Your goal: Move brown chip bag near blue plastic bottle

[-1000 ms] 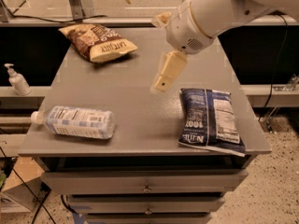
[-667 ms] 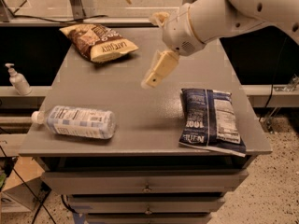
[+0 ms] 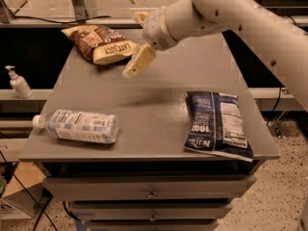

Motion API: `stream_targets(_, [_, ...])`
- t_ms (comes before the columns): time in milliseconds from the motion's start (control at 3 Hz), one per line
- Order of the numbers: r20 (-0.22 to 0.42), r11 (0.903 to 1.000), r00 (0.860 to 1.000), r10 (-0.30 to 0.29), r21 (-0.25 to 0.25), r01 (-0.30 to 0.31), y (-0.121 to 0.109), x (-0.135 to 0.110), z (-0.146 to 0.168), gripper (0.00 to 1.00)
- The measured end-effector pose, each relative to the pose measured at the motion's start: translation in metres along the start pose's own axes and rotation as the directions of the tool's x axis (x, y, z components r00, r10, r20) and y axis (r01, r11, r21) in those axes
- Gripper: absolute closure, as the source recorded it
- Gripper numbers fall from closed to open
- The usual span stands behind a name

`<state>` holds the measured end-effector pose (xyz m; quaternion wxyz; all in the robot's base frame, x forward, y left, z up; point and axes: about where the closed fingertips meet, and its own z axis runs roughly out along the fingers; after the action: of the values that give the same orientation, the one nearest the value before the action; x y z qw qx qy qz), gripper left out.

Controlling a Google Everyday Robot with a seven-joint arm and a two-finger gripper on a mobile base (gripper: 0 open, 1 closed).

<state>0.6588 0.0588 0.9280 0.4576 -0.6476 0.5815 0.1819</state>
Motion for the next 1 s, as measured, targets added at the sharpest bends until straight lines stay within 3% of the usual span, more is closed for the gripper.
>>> stream_targets(333, [0.001, 1.0000, 1.000, 0.002, -0.004, -0.002, 0.000, -0.001, 0.003, 0.00])
stream_targets(1000, [0.057, 0.9984, 0.998, 0.037, 0.041, -0.040, -0.012, -0.003, 0.032, 0.00])
